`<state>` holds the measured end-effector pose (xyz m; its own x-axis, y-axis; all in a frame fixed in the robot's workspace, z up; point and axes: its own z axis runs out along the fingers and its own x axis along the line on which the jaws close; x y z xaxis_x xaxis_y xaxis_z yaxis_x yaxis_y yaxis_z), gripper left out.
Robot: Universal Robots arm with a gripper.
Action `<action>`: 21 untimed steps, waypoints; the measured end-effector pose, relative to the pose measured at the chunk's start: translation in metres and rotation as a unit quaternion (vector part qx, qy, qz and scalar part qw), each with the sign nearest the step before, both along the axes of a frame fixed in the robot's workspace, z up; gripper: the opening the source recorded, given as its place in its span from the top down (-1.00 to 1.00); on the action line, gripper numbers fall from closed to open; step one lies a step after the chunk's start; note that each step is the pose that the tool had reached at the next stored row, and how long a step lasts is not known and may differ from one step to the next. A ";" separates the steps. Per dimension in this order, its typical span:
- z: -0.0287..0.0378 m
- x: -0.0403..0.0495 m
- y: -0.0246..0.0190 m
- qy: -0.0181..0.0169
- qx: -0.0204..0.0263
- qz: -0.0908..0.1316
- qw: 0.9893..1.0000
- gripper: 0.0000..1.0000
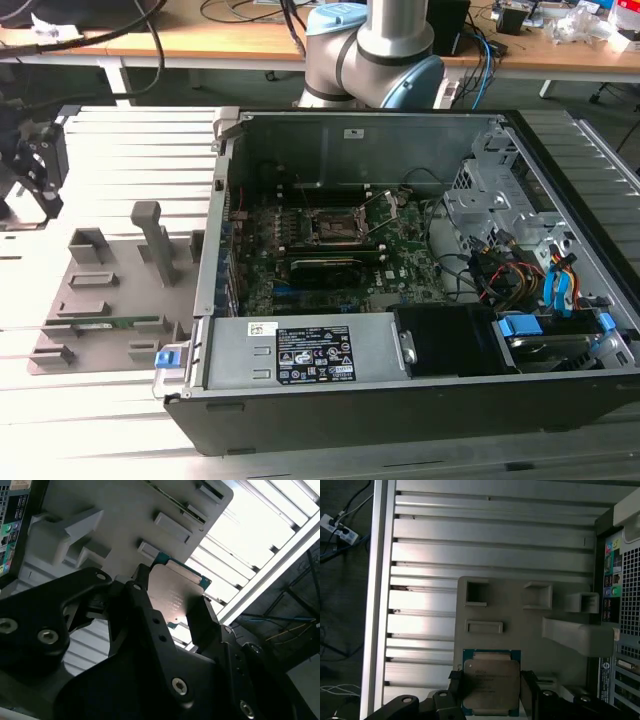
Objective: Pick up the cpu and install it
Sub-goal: 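Pick up the cpu and move it towards the insertion slot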
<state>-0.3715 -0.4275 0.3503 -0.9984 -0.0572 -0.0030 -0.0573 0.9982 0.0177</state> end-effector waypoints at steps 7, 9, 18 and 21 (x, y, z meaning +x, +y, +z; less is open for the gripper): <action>0.0266 0.0000 0.0000 0.000 0.000 0.000 1.000 -0.10; 0.0352 0.0000 0.0000 0.000 0.000 0.000 1.000 -0.10; 0.0445 0.0053 0.0000 0.000 0.000 0.000 1.000 -0.10; 0.0445 0.0190 0.0000 0.000 -0.001 0.000 1.000 -0.10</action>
